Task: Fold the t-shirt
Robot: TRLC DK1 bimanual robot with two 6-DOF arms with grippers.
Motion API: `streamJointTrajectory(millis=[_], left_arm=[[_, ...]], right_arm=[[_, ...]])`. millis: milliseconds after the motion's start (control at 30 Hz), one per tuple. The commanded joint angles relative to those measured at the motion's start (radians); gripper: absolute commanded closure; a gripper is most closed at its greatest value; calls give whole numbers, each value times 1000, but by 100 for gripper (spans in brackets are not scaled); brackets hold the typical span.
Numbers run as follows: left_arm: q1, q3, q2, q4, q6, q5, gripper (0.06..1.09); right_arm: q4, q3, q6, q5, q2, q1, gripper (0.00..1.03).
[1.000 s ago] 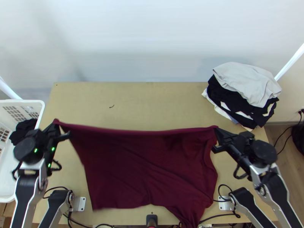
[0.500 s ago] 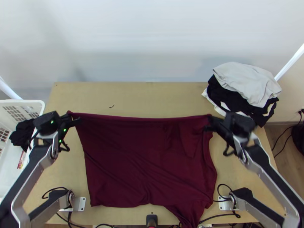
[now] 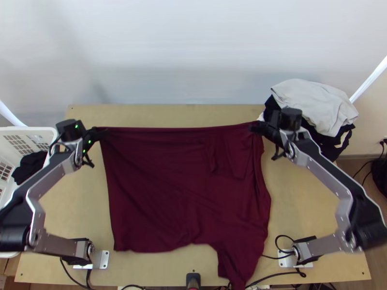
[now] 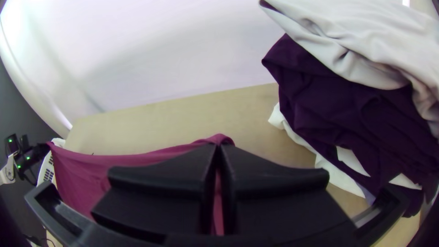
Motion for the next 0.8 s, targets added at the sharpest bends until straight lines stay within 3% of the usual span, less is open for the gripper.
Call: streamJointTrajectory(millis=[0,333,767], left_arm=[[10,92,89,11,-8,0,105],[24,326,330,-32,-7,9,105],[26,592,499,-201,-19,10,105]], right_arm=[[11,91,14,6,93,-31,100],[-12,308,14,11,317,-50,100],[-213,632,26,11,501,-51,100]])
